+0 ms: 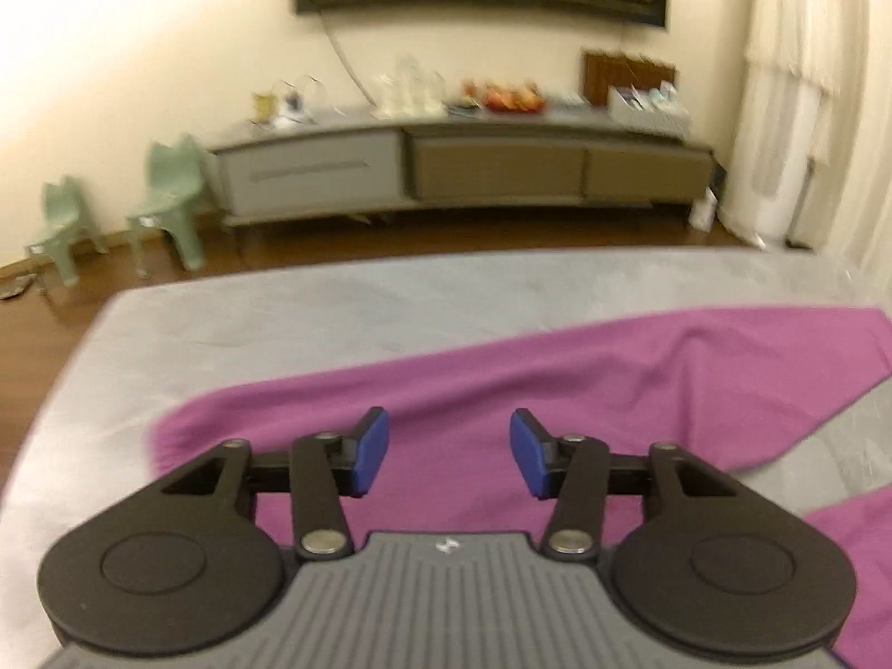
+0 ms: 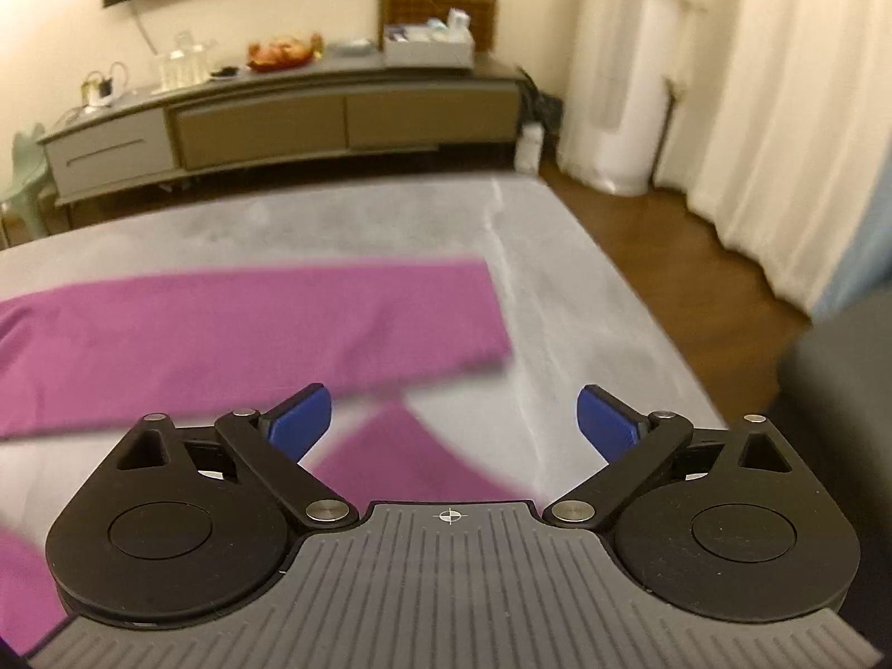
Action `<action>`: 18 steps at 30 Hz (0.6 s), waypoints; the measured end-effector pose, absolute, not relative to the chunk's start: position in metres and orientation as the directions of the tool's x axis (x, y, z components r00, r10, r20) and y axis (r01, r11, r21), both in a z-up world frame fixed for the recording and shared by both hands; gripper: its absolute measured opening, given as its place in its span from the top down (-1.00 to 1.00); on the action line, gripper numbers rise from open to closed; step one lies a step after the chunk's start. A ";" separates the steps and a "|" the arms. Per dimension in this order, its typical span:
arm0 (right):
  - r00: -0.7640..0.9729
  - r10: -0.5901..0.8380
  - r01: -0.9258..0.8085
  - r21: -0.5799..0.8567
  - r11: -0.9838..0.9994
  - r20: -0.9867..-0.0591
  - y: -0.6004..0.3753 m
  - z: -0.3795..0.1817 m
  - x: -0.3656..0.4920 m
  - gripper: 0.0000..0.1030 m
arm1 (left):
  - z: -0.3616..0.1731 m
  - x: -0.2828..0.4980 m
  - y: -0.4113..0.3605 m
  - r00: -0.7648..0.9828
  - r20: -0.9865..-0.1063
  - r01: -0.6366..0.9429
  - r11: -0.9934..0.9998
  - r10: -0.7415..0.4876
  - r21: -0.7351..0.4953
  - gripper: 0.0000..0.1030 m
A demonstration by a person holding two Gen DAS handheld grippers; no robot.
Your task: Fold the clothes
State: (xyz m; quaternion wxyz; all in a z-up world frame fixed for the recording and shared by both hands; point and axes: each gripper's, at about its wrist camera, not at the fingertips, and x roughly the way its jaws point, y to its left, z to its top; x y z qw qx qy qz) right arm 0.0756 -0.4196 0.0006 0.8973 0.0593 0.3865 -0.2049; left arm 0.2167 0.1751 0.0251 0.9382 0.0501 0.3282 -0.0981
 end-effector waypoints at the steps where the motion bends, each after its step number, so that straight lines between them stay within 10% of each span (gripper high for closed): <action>1: 0.579 -0.320 0.421 -0.061 0.905 -0.750 -0.421 -0.011 0.071 -0.85 | 0.026 0.210 0.190 0.765 -0.628 0.191 0.982 -0.140 0.014 -0.02; 4: 0.506 -0.283 0.403 -0.066 0.913 -0.815 -0.420 -0.037 0.065 -0.45 | 0.012 0.189 0.229 0.738 -0.668 0.117 0.993 -0.098 -0.015 -0.02; 7: 0.548 -0.194 0.367 0.025 0.930 -0.814 -0.414 -0.038 0.056 0.98 | -0.007 0.171 0.249 0.687 -0.725 0.080 0.997 -0.043 0.018 -0.02; 10: 0.595 -0.202 0.314 -0.006 0.949 -0.778 -0.396 -0.035 0.051 0.97 | -0.020 0.161 0.264 0.655 -0.756 0.073 0.996 -0.007 0.053 -0.02; 15: 0.865 -0.225 0.395 0.332 0.856 -0.448 -0.417 0.053 -0.025 0.97 | -0.041 0.144 0.286 0.586 -0.808 0.069 0.989 0.068 0.134 -0.02; 18: 0.781 -0.331 0.540 0.306 0.784 -0.529 -0.433 0.036 -0.063 0.97 | -0.051 0.128 0.284 0.577 -0.812 0.099 0.978 0.093 0.182 -0.06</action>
